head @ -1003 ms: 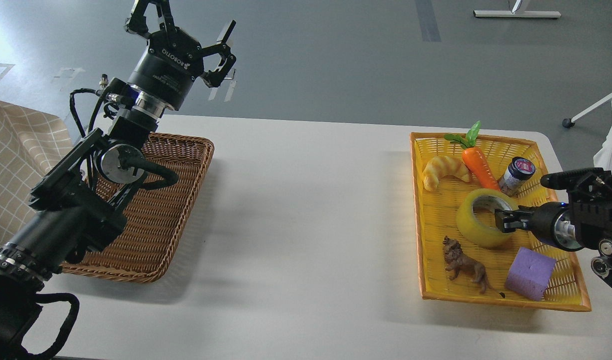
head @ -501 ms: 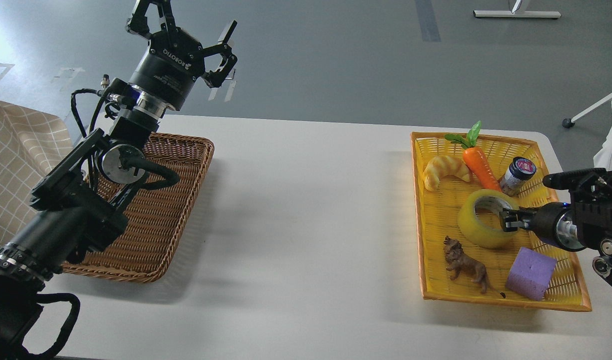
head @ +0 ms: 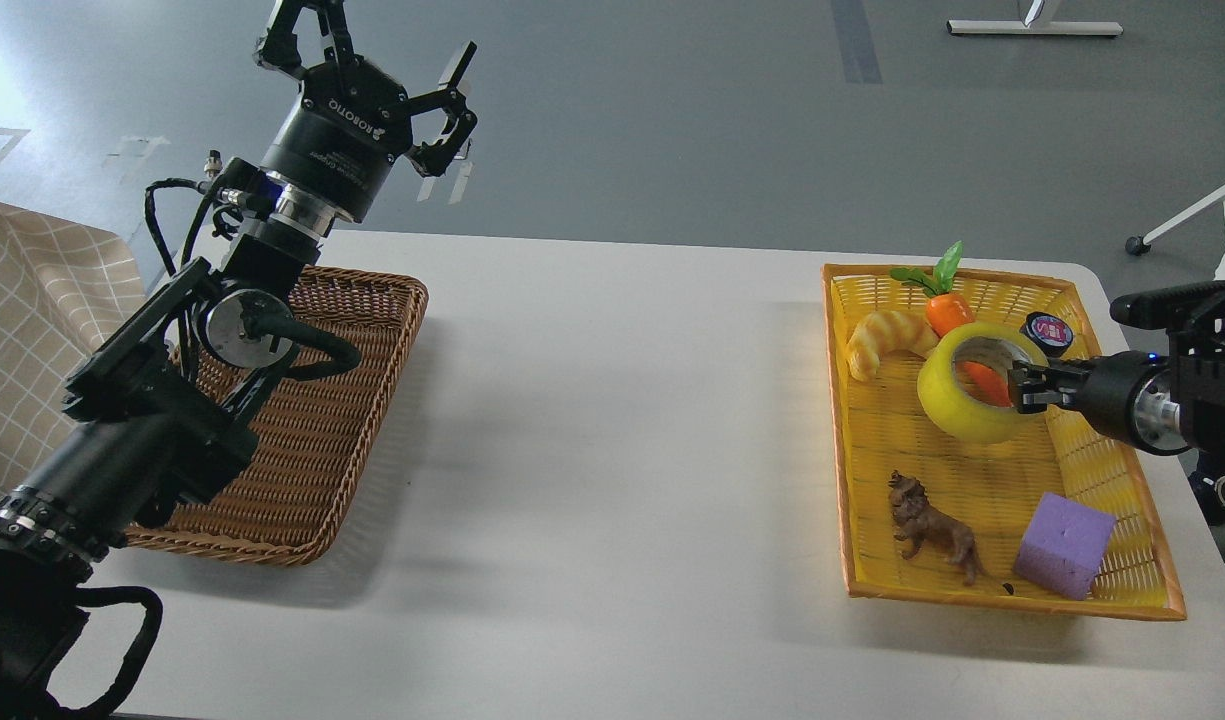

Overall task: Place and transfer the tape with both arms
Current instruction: 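Lift the tape roll out of the tray toward the table center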

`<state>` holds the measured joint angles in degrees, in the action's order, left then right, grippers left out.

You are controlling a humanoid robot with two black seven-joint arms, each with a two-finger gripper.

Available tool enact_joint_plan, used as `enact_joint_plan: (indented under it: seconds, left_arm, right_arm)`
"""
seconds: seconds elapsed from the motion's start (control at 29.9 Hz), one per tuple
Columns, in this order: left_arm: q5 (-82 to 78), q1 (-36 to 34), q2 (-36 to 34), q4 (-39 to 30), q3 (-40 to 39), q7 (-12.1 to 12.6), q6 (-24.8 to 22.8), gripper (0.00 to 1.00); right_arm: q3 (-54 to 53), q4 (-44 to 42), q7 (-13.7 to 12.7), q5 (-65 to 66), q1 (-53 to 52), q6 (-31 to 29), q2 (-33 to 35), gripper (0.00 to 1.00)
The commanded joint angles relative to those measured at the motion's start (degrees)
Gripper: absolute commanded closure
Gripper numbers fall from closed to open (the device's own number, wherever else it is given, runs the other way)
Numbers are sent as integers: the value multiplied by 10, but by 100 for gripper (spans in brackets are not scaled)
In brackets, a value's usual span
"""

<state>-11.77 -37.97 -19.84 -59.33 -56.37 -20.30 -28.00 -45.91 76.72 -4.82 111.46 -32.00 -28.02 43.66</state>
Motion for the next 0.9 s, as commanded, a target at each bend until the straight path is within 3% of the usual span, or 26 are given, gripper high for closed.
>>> enact_joint_plan:
  seconds: [0.0, 0.3, 0.43, 0.87]
  left_arm:
    - [0, 0, 0, 0, 0, 0, 0, 2]
    - [0, 0, 0, 0, -1, 0, 0, 2]
    - [0, 0, -1, 0, -1, 0, 0, 2]
    - [0, -1, 0, 0, -1, -1, 0, 2]
  right_arm:
    - [-27, 27, 0, 0, -13, 0, 1, 100]
    - [-24, 30, 0, 1, -87, 0, -50, 100]
    - [-16, 29, -1, 3, -110, 0, -108, 100]
    - [112, -46, -1, 8, -179, 0, -244, 100]
